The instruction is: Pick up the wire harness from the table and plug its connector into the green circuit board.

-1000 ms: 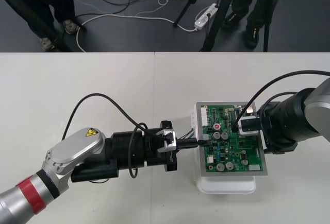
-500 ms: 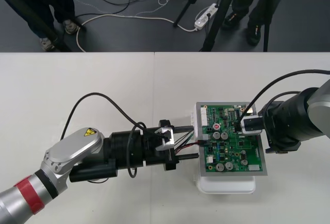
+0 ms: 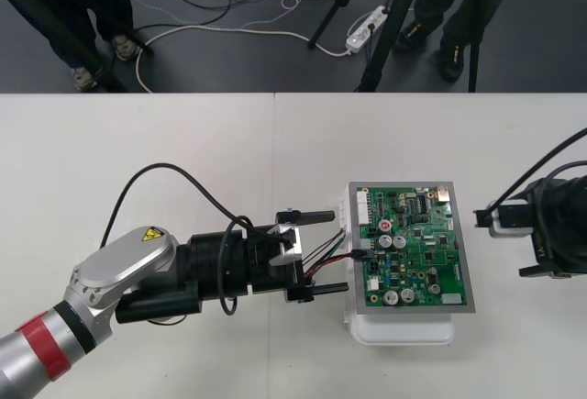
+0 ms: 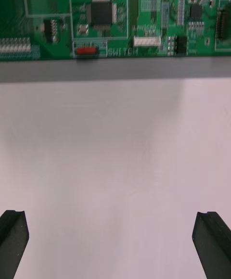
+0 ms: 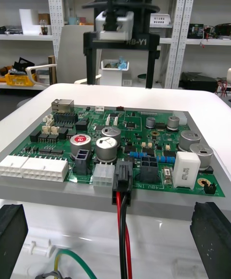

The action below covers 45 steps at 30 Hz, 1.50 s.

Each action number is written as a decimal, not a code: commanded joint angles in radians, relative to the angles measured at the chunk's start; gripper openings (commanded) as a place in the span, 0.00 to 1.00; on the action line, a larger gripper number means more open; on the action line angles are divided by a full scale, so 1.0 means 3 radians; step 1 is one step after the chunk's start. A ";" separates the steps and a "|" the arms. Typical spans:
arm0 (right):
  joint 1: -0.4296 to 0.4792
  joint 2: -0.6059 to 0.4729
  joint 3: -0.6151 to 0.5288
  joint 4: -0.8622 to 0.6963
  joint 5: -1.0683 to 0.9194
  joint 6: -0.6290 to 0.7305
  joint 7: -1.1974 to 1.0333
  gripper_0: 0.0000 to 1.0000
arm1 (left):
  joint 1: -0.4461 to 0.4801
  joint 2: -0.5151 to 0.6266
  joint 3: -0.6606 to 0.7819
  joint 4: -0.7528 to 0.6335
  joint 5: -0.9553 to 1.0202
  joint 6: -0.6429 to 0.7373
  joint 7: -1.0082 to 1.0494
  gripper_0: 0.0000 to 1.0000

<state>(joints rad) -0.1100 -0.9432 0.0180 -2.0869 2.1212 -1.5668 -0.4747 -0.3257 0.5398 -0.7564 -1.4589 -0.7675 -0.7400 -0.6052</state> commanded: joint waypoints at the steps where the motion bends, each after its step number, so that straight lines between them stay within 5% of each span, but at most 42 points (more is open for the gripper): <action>1: 0.0305 -0.0185 -0.0510 -0.0095 -0.0306 -0.0013 0.0243 1.00 | 0.0058 0.0185 0.0016 -0.0133 0.0048 0.0094 -0.0202 1.00; 18: 0.0678 -0.0205 -0.1461 0.0140 -0.2085 -0.0013 0.0483 1.00 | 0.0058 0.0875 0.0271 -0.0133 -0.0121 -0.0790 0.0519 1.00; 31: 0.0678 -0.0394 -0.1609 0.0667 -0.2888 -0.0008 0.0800 1.00 | 0.0063 0.1386 0.0691 -0.0133 -0.0233 -0.1777 0.1041 1.00; 45: 0.0387 -0.0522 -0.1441 0.1245 -0.3256 0.0002 0.1521 1.00 | 0.0319 0.1412 0.1908 -0.0368 -0.0673 -0.2769 0.1823 1.00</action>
<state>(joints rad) 0.0583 -1.0522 -0.4286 -1.7297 1.1679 -1.5664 -0.0668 -0.2741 0.9250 -0.2666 -1.5085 -0.9568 -1.4344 -0.1633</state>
